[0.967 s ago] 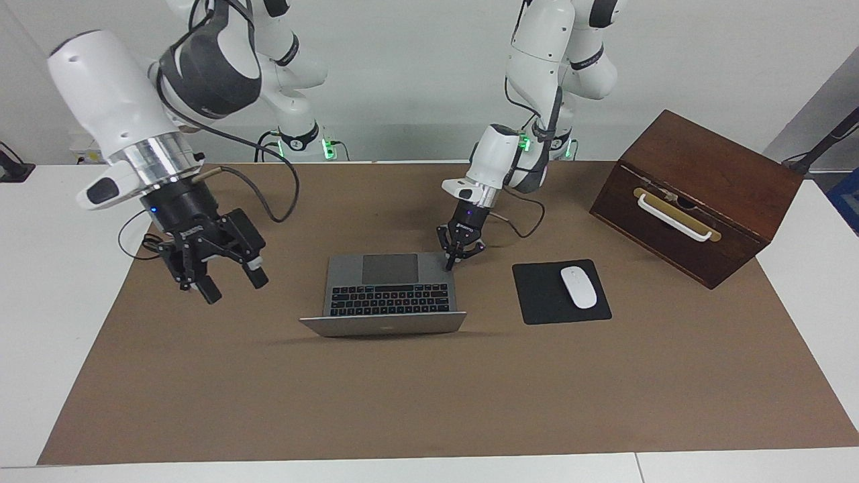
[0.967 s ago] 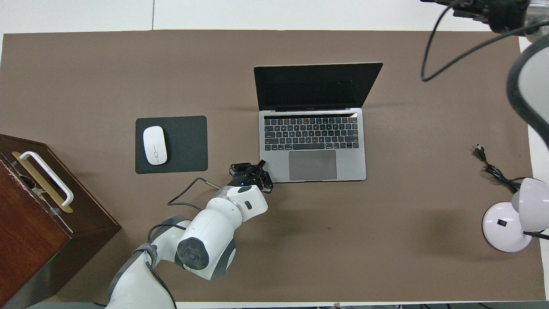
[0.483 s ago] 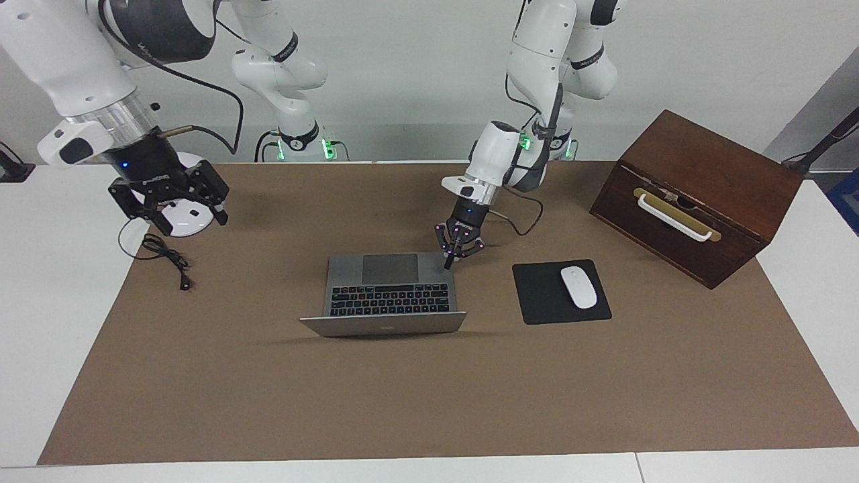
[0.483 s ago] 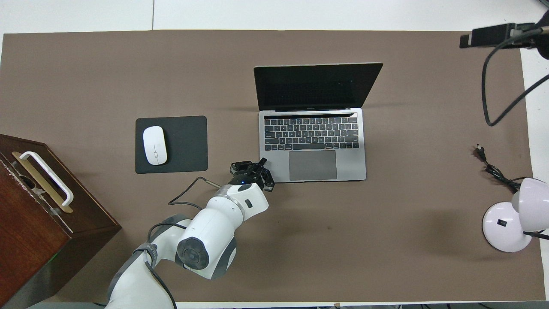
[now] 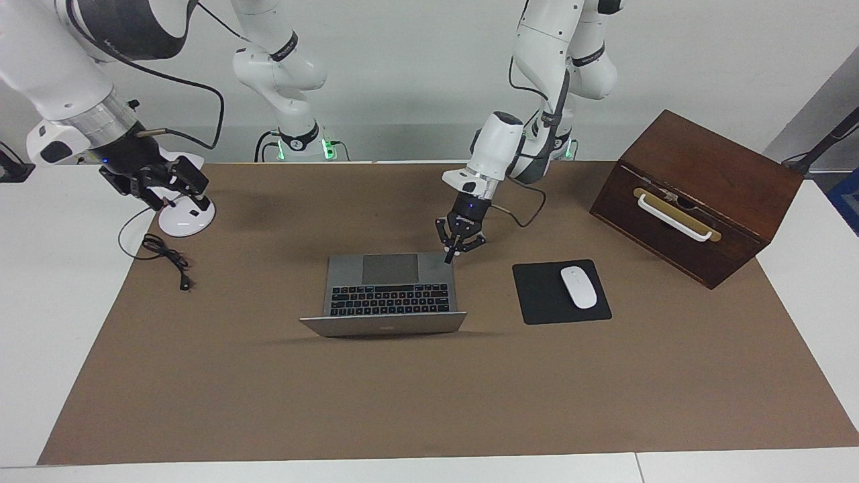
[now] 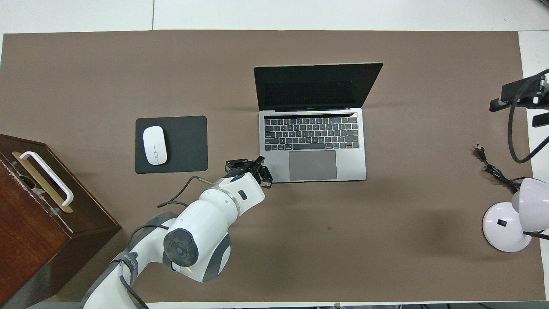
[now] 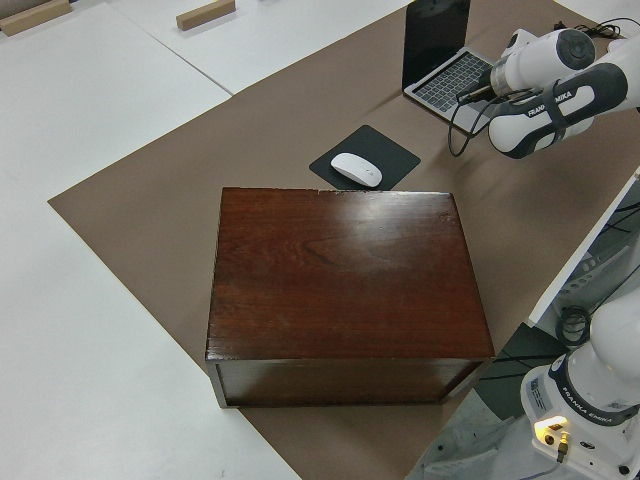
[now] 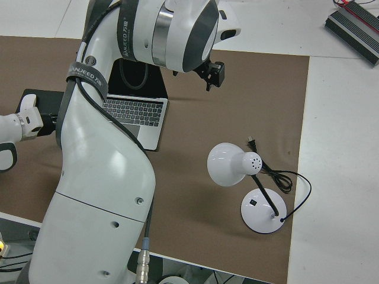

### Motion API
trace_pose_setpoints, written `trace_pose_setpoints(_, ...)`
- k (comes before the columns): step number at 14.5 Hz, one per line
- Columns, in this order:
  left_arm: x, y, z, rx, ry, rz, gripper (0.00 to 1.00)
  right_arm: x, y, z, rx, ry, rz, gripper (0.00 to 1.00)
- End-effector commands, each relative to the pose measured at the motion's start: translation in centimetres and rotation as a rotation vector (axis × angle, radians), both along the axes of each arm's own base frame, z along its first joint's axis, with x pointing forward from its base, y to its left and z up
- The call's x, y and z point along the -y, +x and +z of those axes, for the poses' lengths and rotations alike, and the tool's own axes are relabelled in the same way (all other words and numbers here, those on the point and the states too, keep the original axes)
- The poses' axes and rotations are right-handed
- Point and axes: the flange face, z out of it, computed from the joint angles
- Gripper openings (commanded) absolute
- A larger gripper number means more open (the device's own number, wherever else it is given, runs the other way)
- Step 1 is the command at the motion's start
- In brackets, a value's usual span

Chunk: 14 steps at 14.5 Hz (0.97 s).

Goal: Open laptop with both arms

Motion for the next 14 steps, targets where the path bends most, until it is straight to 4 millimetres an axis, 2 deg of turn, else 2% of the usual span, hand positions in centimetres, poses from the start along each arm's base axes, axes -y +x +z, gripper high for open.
trace_pose_setpoints(1, -1.0, 0.4, 1.8, -0.05, -0.005, 0.024, 0.0, 0.3, -1.4, 0.4, -0.009, -0.046, 0.03, 1.0)
trace_pose_setpoints(6, -2.2, 3.0, 6.1, -0.187, 0.028, 0.019, 0.0, 0.3, -3.0, 0.3, -0.048, -0.069, 0.072, 1.0)
trace_pose_setpoints(14, -5.5, 7.6, 11.3, -0.271, 0.229, -0.066, 0.0, 0.5, -2.7, 0.2, -0.025, -0.072, 0.07, 1.0)
